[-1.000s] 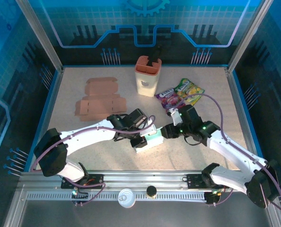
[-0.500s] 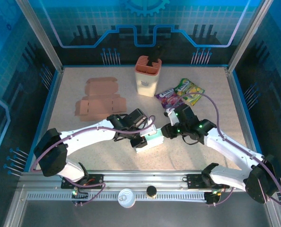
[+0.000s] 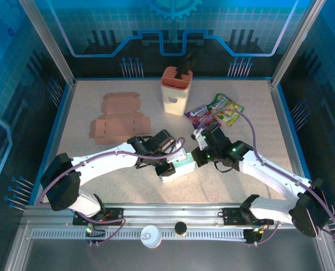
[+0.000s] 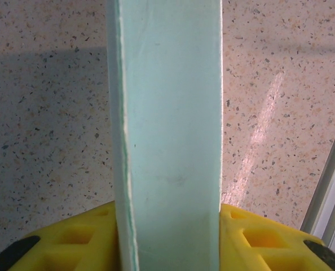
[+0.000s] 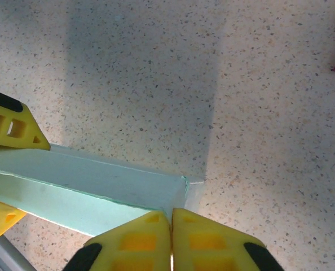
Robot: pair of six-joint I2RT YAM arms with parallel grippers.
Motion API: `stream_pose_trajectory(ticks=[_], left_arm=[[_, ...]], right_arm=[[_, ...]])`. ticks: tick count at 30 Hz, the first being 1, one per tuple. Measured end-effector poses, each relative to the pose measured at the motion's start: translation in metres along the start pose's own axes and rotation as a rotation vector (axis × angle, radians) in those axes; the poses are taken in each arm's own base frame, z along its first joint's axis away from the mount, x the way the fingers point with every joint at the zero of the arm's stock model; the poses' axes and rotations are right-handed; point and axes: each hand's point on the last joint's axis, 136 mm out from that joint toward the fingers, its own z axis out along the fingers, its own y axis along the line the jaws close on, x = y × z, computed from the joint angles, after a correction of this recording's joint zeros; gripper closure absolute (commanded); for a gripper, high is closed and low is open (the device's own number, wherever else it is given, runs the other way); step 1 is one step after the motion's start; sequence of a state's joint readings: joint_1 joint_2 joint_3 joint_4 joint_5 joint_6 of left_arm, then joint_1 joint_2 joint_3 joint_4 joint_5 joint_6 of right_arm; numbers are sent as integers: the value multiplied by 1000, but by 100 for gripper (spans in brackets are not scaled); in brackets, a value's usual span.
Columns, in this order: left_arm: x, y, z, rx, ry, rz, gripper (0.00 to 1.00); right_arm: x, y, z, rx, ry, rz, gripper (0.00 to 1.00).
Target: Fold the paper box
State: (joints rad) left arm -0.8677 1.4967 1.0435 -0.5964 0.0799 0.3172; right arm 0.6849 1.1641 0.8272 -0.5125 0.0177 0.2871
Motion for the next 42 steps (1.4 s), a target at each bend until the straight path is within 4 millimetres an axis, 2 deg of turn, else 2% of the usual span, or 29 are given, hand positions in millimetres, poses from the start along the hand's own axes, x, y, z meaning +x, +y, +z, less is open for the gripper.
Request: stream_pose_trajectory(ticks=[2, 18, 37, 42], left_arm=[[0, 0, 0, 0, 0, 0, 60], [0, 1, 0, -4, 0, -8, 61], [-2, 0, 0, -13, -3, -20, 60], [-2, 4, 0, -34, -3, -21, 56]], right_arm=[[0, 0, 0, 22, 3, -8, 100], [-2, 5, -3, 160, 48, 33, 100], [-3, 7, -7, 195, 41, 131, 100], [-2, 4, -4, 202, 17, 123, 100]])
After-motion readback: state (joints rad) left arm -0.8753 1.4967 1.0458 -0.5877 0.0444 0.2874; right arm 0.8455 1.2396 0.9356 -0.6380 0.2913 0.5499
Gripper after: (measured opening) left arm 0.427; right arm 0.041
